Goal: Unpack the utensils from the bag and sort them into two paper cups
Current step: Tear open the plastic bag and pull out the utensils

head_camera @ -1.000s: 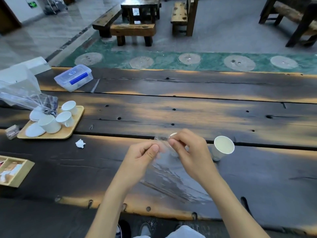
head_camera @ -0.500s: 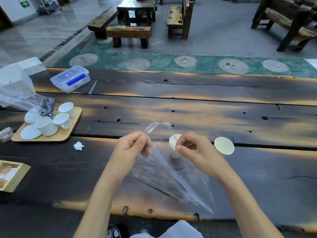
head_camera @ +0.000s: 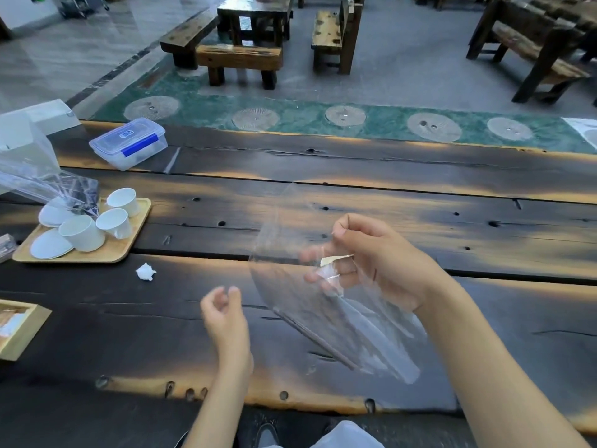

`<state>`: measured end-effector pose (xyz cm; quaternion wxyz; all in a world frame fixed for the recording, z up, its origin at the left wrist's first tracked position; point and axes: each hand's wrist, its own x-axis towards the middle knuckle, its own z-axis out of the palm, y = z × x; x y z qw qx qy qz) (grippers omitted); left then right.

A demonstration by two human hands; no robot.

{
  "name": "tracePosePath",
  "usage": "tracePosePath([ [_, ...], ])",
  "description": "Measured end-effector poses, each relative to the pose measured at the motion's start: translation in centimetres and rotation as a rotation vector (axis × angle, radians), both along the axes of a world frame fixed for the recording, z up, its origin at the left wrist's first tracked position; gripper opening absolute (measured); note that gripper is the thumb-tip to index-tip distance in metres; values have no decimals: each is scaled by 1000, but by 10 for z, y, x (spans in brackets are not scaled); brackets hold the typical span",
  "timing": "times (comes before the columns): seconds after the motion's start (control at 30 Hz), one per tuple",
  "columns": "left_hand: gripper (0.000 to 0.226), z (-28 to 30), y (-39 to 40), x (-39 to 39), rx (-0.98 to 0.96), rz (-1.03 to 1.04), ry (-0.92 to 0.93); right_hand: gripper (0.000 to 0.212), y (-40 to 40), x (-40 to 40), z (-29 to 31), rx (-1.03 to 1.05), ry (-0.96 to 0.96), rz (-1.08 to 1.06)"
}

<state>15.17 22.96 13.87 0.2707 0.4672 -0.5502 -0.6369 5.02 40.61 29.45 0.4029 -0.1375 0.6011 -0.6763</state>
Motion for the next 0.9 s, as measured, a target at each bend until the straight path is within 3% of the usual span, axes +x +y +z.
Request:
tracePosePath([
  [0.1,30,-38,16,7,153,-96,-104,17,-1,1,-2,-64,-142,-22],
  [0.17,41,-57,25,4,388,-232,-119,20,-3,3,-4,-138,-250,-7],
  [0.27,52,-72,36,-1,750,-398,-15,15,-2,3,-3,-246,-372,-27],
  [0.4,48,-77,21,4,938,-429,189,20,13,-2,-8,-234,-315,-179],
  [0.53,18,-76,-13,12,858,-384,280,20,45,-15,-18,149,209,-407],
  [0.6,12,-73,-30,15,766,-383,289,17,61,-23,-24,390,512,-457],
  [0.67,11,-65,-43,18,668,-401,264,21,70,-27,-31,539,692,-446],
  [0.73,12,-55,-51,18,599,-423,251,21,75,-30,-39,544,686,-471],
  [0.83,12,-41,-56,15,534,-428,264,11,77,-28,-44,363,465,-546],
  [0.9,12,-36,-58,14,495,-411,265,24,78,-24,-49,277,351,-513],
])
